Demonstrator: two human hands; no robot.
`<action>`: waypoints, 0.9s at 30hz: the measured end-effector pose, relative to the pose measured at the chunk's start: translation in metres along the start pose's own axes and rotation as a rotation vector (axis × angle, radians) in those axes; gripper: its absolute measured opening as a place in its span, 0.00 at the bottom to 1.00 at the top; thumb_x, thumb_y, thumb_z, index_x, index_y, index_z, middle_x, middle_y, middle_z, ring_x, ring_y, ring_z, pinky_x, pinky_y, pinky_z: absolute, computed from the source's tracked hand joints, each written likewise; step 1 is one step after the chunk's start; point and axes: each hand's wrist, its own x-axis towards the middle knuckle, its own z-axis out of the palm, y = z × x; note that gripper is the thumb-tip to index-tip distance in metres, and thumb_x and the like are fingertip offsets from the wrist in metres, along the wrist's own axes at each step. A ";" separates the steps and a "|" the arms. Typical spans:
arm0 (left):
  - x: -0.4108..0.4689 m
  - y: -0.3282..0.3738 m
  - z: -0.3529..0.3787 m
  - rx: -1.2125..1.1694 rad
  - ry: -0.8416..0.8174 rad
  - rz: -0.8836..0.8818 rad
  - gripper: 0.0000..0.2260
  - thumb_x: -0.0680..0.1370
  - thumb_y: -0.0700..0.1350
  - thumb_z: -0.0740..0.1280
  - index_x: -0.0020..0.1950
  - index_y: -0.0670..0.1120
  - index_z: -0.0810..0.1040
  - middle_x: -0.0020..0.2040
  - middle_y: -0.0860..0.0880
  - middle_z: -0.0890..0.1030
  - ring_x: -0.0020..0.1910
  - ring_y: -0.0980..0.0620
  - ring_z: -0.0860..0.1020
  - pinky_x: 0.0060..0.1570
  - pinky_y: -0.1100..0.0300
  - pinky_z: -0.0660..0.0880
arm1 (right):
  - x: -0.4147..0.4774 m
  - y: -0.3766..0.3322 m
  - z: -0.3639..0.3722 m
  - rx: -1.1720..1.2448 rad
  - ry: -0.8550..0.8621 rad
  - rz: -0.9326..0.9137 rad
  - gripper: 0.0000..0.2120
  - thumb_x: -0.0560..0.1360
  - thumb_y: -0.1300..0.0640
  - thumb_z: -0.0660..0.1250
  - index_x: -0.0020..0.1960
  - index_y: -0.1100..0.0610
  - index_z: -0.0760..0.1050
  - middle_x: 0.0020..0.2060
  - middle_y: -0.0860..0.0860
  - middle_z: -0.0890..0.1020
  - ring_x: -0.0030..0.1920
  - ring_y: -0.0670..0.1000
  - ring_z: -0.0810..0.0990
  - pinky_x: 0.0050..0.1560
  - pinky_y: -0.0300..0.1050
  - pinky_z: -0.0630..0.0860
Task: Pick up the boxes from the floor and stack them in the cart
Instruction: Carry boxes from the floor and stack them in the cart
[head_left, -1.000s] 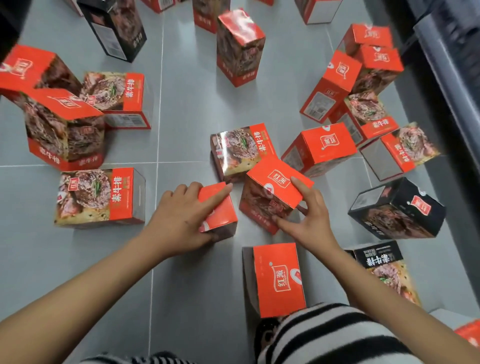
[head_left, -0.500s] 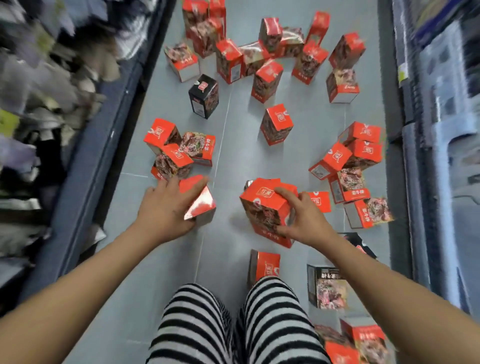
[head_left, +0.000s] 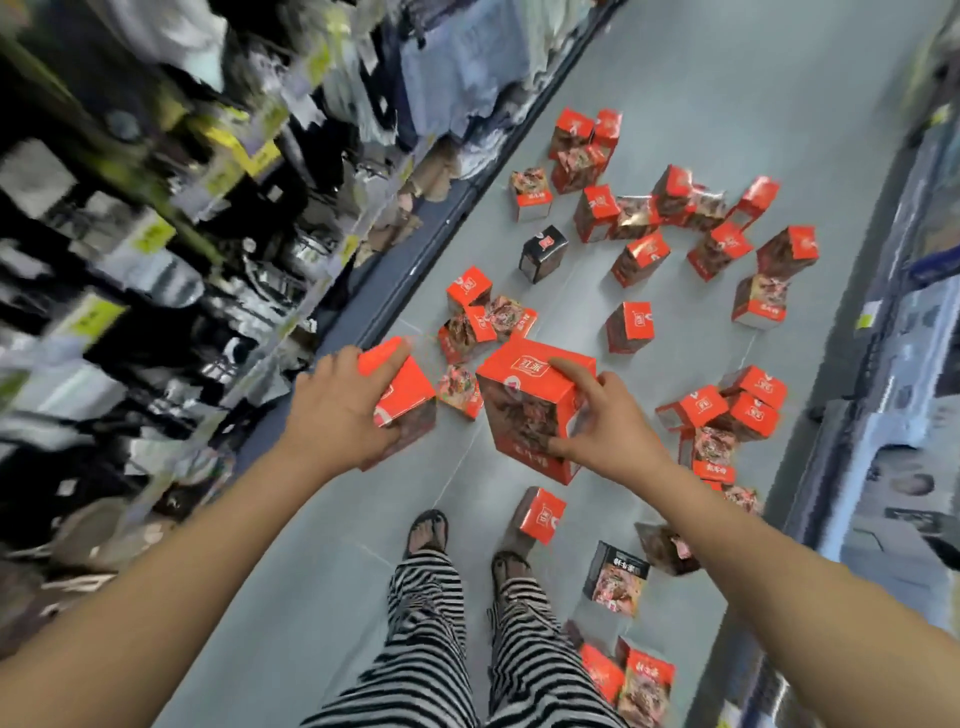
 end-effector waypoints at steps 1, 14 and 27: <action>-0.016 -0.002 -0.006 -0.002 0.004 -0.035 0.44 0.65 0.63 0.70 0.76 0.62 0.53 0.54 0.40 0.71 0.54 0.36 0.73 0.50 0.45 0.74 | -0.005 -0.011 -0.003 -0.014 -0.021 -0.033 0.44 0.62 0.48 0.76 0.73 0.37 0.59 0.50 0.53 0.67 0.52 0.56 0.73 0.56 0.47 0.73; -0.284 -0.008 -0.014 -0.187 0.207 -0.649 0.46 0.63 0.60 0.76 0.77 0.60 0.55 0.55 0.40 0.73 0.54 0.36 0.74 0.51 0.45 0.73 | -0.068 -0.159 0.039 -0.172 -0.391 -0.592 0.46 0.57 0.45 0.71 0.74 0.44 0.63 0.54 0.57 0.70 0.54 0.57 0.72 0.53 0.37 0.64; -0.628 -0.026 0.027 -0.273 0.364 -1.396 0.43 0.62 0.68 0.57 0.76 0.62 0.53 0.57 0.41 0.73 0.55 0.37 0.74 0.52 0.44 0.72 | -0.245 -0.374 0.255 -0.246 -0.833 -1.156 0.45 0.60 0.50 0.81 0.72 0.48 0.65 0.58 0.53 0.73 0.58 0.49 0.70 0.57 0.35 0.63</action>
